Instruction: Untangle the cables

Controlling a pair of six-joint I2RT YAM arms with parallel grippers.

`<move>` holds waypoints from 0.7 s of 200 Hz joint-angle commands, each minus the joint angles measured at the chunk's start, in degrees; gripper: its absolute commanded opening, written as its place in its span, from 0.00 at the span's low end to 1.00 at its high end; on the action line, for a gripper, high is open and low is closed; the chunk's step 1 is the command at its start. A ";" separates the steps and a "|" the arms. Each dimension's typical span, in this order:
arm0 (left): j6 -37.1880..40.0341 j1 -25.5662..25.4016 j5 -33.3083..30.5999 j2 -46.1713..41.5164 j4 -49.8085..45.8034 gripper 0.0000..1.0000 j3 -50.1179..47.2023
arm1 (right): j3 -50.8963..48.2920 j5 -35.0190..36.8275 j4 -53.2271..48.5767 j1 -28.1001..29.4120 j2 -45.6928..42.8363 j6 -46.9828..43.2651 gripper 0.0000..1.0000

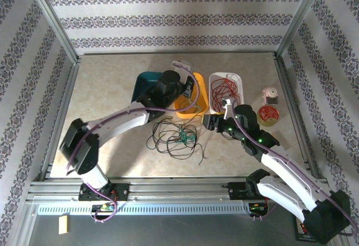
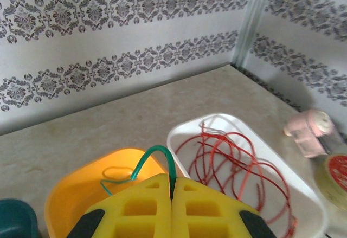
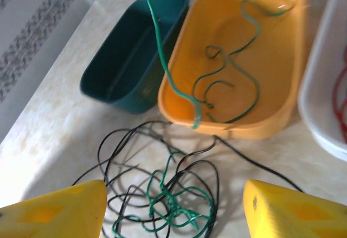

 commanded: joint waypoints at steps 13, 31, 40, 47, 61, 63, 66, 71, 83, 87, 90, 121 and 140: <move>-4.58 4.99 1.98 10.50 1.29 0.00 9.21 | -2.08 4.90 -0.02 -1.64 -3.76 4.26 0.67; -6.38 6.63 4.18 16.77 -2.87 0.00 15.72 | -2.32 4.49 -0.67 -1.82 -4.70 4.66 0.67; -5.52 6.74 3.99 19.38 -4.70 0.00 18.24 | -2.34 3.79 -0.97 -1.91 -4.81 4.62 0.67; -4.98 6.90 4.90 21.06 -5.35 0.00 19.91 | -2.27 3.43 -1.26 -1.91 -4.69 4.73 0.67; -5.08 7.00 6.52 23.97 -8.49 0.00 23.61 | -2.08 2.37 -1.75 -1.91 -4.02 4.58 0.67; -5.15 7.07 6.79 24.35 -9.04 0.00 24.17 | -2.02 2.29 -1.97 -1.91 -3.91 4.56 0.67; -5.31 7.08 7.02 24.85 -10.18 0.00 25.03 | -1.91 2.18 -2.19 -1.91 -3.74 4.55 0.67; -5.64 7.09 7.12 25.54 -12.01 0.00 26.47 | -1.88 2.03 -2.45 -1.91 -3.54 4.55 0.67; -7.39 7.09 6.40 26.65 -16.45 0.02 29.04 | -1.84 1.46 -2.97 -1.82 -2.87 4.21 0.67; -8.22 7.09 5.45 26.76 -17.80 0.11 29.60 | -1.88 1.52 -3.35 -1.82 -2.53 4.14 0.67; -8.79 7.09 5.05 26.70 -18.63 0.20 29.71 | -1.81 1.49 -3.72 -1.82 -2.18 4.12 0.67; -10.55 7.00 3.04 22.31 -21.74 0.99 27.59 | -0.71 -0.39 -5.59 -0.92 2.08 2.71 0.67; -10.15 7.00 0.16 16.19 -19.23 0.99 22.98 | 0.58 -0.48 -5.85 0.08 3.95 1.25 0.67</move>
